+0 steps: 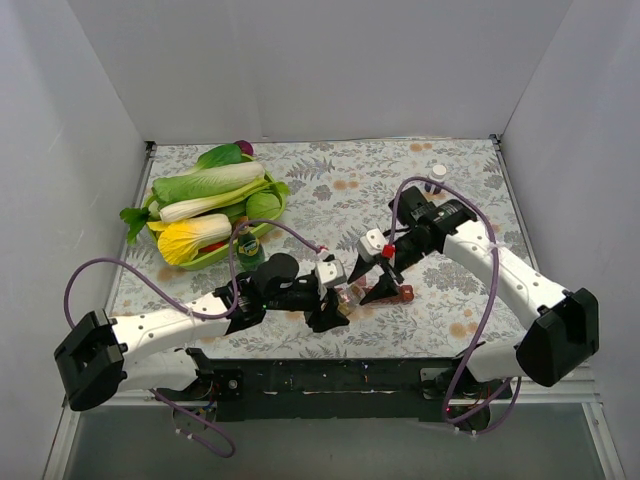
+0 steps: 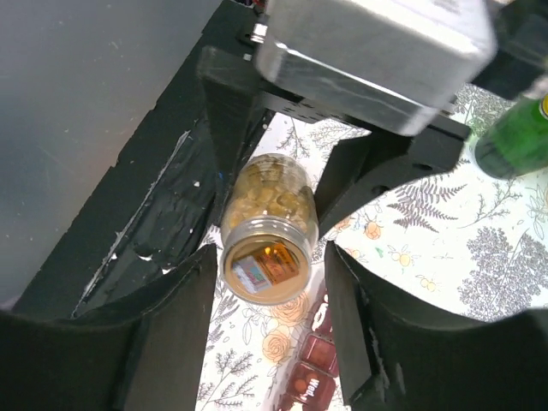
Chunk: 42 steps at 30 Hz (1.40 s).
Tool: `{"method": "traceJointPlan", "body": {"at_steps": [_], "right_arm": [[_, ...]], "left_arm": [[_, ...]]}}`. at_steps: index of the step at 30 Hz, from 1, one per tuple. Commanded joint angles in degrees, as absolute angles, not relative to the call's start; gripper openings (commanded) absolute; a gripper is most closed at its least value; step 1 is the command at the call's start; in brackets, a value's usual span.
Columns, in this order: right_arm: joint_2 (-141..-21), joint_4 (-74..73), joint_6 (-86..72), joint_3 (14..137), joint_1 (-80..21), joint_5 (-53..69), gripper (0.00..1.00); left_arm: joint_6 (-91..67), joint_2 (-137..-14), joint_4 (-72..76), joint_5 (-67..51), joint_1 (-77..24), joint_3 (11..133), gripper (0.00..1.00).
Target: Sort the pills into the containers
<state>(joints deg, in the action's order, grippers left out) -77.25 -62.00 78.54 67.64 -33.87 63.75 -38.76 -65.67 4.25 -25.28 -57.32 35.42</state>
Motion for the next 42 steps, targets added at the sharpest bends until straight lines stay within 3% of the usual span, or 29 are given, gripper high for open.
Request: {"method": "traceJointPlan", "body": {"at_steps": [1,2,3,5,8,12,24,30,33,34,36,39,42], "right_arm": [[-77.9,-64.4,69.2,74.2,-32.3,65.4,0.63],[-77.3,-62.2,63.8,74.9,-31.8,65.7,0.79],[-75.5,-58.4,50.8,75.2,-31.7,65.3,0.87],[-73.0,-47.3,38.7,74.4,-31.7,60.7,0.91],[-66.9,-33.3,20.1,67.9,-31.7,54.5,0.93],[-64.1,-27.3,2.4,62.8,-31.7,47.7,0.94],[-68.4,-25.3,-7.5,58.9,-31.9,43.9,0.88],[-69.4,-25.1,-8.0,58.7,-33.2,45.7,0.70],[-69.8,-25.1,-7.4,59.4,-33.4,46.1,0.46],[-69.9,-25.0,-6.4,59.6,-33.4,46.3,0.30],[-69.9,-25.2,-5.1,59.9,-33.4,48.8,0.22],[-69.8,-28.4,7.1,60.9,-33.5,57.2,0.14],[-71.4,-44.3,36.5,62.9,-33.6,67.5,0.12]], "left_arm": [[-40.3,-61.8,5.9,-23.4,-57.2,36.2,0.00],[-40.7,-61.3,5.9,-21.8,-57.2,35.9,0.00],[-40.9,-61.1,5.9,-21.1,-57.2,35.4,0.00],[-41.3,-60.7,5.5,-19.1,-57.2,35.2,0.00],[-42.4,-60.5,5.4,-15.7,-57.2,35.8,0.00],[-43.4,-61.7,5.3,-12.5,-57.2,37.2,0.00],[-44.6,-65.5,8.5,-12.4,-57.3,38.8,0.00],[-44.9,-66.7,9.1,-12.4,-57.3,39.0,0.00],[-44.9,-66.4,9.0,-12.3,-57.3,38.8,0.00],[-44.8,-66.2,9.0,-12.1,-57.3,38.8,0.00],[-44.7,-65.7,8.5,-12.5,-57.3,38.4,0.00],[-43.9,-64.8,8.3,-16.8,-57.3,37.7,0.00],[-42.9,-63.3,9.1,-22.6,-57.3,35.9,0.00]]}}
